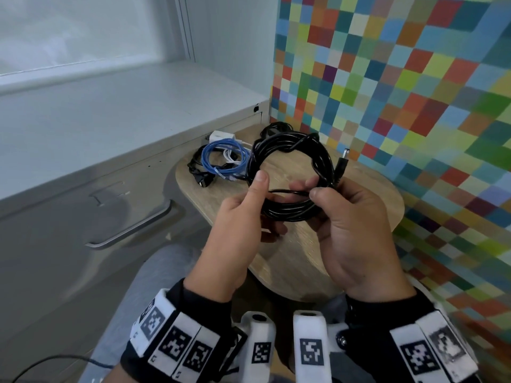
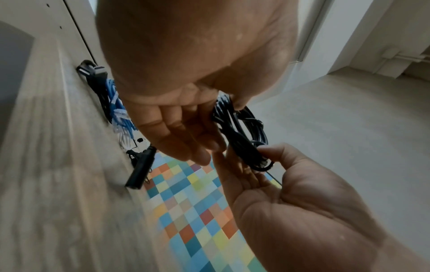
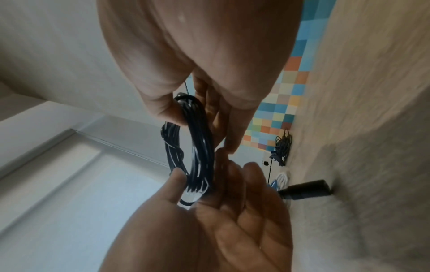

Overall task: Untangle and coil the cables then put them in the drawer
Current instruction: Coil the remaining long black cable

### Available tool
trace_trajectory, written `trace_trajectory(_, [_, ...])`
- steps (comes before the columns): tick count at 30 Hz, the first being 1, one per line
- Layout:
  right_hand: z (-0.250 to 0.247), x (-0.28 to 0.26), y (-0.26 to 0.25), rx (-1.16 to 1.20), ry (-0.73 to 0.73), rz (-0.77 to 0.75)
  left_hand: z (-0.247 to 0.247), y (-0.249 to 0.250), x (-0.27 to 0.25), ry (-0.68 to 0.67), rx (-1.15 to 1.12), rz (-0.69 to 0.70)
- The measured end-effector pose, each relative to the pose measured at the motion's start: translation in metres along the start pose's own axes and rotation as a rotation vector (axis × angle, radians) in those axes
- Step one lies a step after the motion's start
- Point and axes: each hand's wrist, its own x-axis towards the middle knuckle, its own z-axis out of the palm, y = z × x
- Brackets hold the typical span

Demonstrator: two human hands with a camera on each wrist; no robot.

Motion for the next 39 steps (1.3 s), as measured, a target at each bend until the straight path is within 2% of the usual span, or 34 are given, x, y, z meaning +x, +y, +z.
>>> trace_trajectory(8, [0.003, 0.0, -0.003, -0.061, 0.025, 0.02, -0.009, -0.003, 0.007, 0.047, 0.142, 0.106])
trace_trajectory(13, [-0.001, 0.003, -0.001, 0.12, 0.046, 0.095, -0.011, -0.002, 0.007, 0.089, 0.173, 0.258])
trace_trajectory(16, [-0.001, 0.002, -0.002, 0.225, 0.028, 0.136, -0.011, -0.001, 0.008, 0.173, 0.145, 0.313])
trace_trajectory(19, [0.0, -0.001, -0.007, 0.359, -0.036, 0.14, -0.014, -0.003, 0.009, 0.24, 0.271, 0.39])
trace_trajectory(21, [0.001, -0.002, -0.008, 0.363, -0.07, 0.125, -0.013, -0.006, 0.01, 0.273, 0.356, 0.455])
trace_trajectory(23, [0.003, -0.003, -0.006, 0.313, -0.081, 0.101, -0.013, -0.008, 0.01, 0.244, 0.418, 0.511])
trace_trajectory(29, [0.001, 0.0, -0.006, 0.256, -0.021, -0.037, -0.018, -0.004, 0.004, -0.122, 0.6, 0.563])
trace_trajectory(33, [-0.002, 0.003, -0.002, 0.26, 0.06, -0.139, -0.014, -0.005, 0.002, -0.102, 0.706, 0.617])
trace_trajectory(35, [-0.002, 0.003, 0.001, 0.236, 0.109, -0.183, -0.01, -0.006, 0.003, -0.096, 0.836, 0.563])
trace_trajectory(37, [-0.002, 0.003, 0.003, 0.234, 0.138, -0.219, -0.006, -0.006, 0.004, -0.103, 0.947, 0.432])
trace_trajectory(39, [-0.002, 0.002, 0.003, 0.271, 0.133, -0.238, -0.007, -0.007, 0.006, -0.089, 0.932, 0.334])
